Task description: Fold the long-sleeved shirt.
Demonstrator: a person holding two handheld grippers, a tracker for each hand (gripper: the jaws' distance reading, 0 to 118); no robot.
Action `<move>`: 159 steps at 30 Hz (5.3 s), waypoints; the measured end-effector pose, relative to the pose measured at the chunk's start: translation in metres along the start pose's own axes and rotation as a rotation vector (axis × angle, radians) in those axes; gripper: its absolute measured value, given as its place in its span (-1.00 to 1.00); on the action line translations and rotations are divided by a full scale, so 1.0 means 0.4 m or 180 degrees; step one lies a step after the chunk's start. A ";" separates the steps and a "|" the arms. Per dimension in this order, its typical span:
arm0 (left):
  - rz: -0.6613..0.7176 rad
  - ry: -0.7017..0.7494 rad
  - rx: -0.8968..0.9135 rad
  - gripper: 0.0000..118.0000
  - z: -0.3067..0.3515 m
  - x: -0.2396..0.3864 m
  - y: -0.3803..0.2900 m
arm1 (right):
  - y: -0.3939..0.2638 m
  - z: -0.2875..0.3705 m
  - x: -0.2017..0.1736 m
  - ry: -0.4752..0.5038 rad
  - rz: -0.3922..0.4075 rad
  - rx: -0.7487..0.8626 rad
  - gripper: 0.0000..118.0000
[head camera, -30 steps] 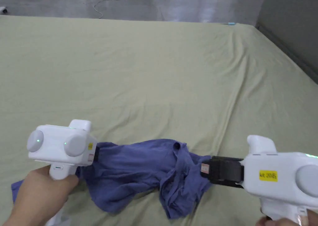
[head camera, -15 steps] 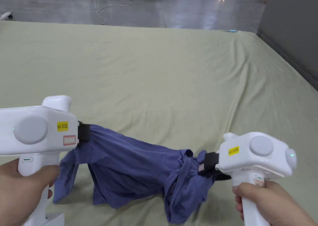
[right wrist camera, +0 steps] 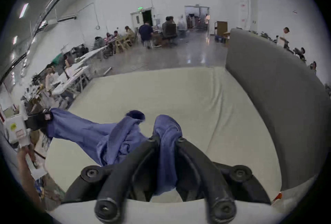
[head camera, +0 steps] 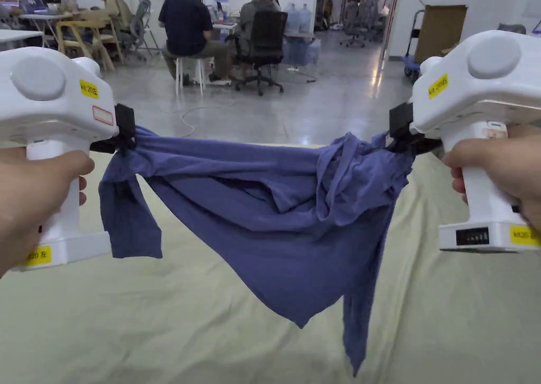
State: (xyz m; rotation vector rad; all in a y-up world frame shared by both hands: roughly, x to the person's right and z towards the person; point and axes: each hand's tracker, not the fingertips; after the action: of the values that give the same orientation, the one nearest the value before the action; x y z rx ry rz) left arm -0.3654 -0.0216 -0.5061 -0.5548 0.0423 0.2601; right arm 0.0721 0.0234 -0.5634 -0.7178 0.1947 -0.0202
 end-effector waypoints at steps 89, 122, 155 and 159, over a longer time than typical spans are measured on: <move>-0.0760 -0.0296 -0.1794 -1.00 0.018 -0.043 -0.917 | -0.665 -0.268 -0.079 0.0591 0.0460 -0.0985 -1.00; -0.0192 -0.0323 0.0128 -1.00 0.328 -0.099 -0.415 | -0.093 0.006 0.059 0.0110 0.0622 -0.0051 -1.00; -0.0246 -0.0149 0.0691 -1.00 -0.216 0.090 0.322 | 0.362 -0.119 0.150 -0.0577 0.0197 0.0589 -1.00; -0.0378 -0.0016 0.0097 -1.00 -0.344 0.037 0.118 | 0.161 -0.342 0.169 -0.0541 0.0213 -0.0107 -1.00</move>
State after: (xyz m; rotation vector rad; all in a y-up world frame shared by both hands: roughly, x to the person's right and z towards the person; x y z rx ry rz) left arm -0.3592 -0.0520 -0.6490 -0.5244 0.0084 0.1450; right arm 0.1101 -0.0230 -0.7178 -0.7424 0.0564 0.1077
